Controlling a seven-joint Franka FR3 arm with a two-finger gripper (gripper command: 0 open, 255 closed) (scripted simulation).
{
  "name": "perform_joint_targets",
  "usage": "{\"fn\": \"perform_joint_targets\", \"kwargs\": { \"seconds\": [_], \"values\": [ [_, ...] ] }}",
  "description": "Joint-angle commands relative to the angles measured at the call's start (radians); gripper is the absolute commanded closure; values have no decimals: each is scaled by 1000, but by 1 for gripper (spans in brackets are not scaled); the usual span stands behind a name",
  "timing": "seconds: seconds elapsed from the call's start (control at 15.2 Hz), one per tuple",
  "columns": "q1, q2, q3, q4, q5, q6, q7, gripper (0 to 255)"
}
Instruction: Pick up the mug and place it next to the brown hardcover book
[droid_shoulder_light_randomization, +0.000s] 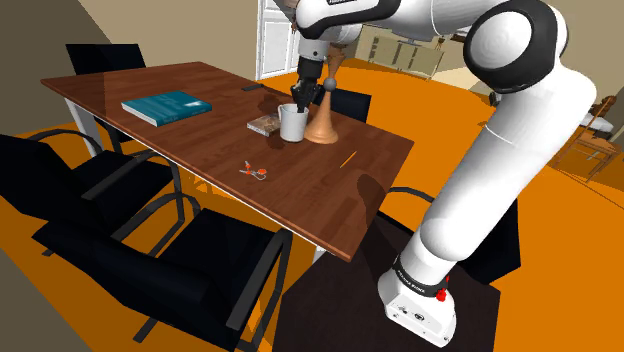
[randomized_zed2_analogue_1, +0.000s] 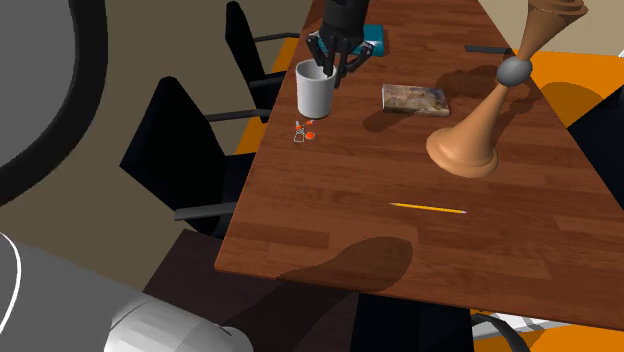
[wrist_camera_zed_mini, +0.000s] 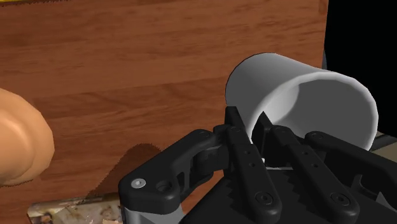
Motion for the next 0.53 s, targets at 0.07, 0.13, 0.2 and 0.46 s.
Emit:
{"fn": "perform_joint_targets", "kwargs": {
  "seconds": [0.07, 0.13, 0.2, 0.46],
  "values": [
    [-10, 121, -11, 145, 19, -28, -24, 255],
    [-15, 164, -13, 200, 26, -41, -32, 255],
    [-21, 207, -15, 258, 33, -56, -38, 255],
    [-50, 396, -19, 523, 63, -137, -60, 255]
  ]
}}
